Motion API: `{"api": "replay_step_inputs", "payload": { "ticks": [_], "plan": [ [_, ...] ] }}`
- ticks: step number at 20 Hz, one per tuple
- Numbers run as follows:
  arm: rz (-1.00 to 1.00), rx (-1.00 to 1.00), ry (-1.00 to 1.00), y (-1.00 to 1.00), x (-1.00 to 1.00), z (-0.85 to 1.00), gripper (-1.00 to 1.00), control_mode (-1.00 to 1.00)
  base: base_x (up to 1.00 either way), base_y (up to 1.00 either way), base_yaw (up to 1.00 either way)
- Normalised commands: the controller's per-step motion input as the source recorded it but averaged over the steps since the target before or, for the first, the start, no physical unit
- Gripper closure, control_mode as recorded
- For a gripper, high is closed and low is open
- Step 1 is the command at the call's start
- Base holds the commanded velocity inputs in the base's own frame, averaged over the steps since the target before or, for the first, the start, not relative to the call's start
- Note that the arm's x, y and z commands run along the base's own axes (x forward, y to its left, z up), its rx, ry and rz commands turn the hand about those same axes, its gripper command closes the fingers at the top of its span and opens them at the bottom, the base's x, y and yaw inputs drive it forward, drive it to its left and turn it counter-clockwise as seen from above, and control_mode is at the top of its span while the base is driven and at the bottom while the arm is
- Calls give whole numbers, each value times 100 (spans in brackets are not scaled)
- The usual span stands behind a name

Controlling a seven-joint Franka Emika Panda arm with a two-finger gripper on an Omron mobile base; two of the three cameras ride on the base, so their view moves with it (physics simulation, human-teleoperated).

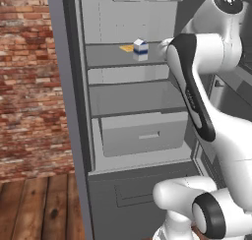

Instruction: Take out the milk from the fridge and place it on the tray on the counter. Then take the sugar cube near the tray and place it in the tray.

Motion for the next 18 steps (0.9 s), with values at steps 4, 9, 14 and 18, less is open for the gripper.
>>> {"api": "replay_step_inputs", "payload": {
  "ticks": [4,9,14,18],
  "plan": [
    [2,0,-6,0,26,-3,-100,-100,0,0,0],
    [3,1,-7,0,36,-7,-100,-100,0,0,0],
    [5,0,0,-2,47,-25,-100,-100,0,0,0],
    [7,0,0,-7,52,-14,-100,-100,0,0,0]
  ]
}}
